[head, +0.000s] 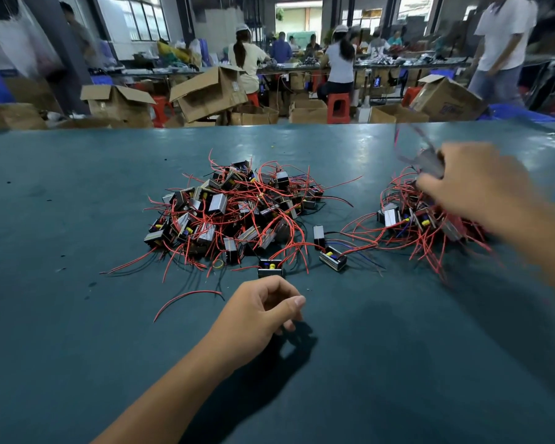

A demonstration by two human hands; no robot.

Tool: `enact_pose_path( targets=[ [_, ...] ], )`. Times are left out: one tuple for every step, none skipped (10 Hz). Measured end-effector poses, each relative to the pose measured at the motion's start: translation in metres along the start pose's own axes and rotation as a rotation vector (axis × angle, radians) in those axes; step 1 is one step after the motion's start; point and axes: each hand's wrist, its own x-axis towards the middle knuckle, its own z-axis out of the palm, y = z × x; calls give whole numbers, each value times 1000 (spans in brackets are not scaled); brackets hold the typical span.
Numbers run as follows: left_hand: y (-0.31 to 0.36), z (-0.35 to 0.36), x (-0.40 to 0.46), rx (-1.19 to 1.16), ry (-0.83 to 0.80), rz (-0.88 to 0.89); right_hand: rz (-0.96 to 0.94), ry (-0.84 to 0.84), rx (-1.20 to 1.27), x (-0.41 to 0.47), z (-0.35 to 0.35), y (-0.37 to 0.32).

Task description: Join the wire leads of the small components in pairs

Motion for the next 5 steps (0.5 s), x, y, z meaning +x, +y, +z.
enact_pose_path(
  targets=[
    [-1, -1, 0, 58, 5, 16, 81, 61, -267, 48, 9, 18],
    [-4, -2, 0, 73, -1, 30, 161, -204, -352, 66, 37, 23],
    [-8, -5, 1, 87, 0, 39, 143, -299, -328, 64, 65, 27],
    [-9, -8, 2, 119, 16, 55, 200, -386, -280, 74, 64, 34],
    [-8, -8, 3, 183, 76, 95, 210, -269, -169, 94, 54, 25]
  ],
)
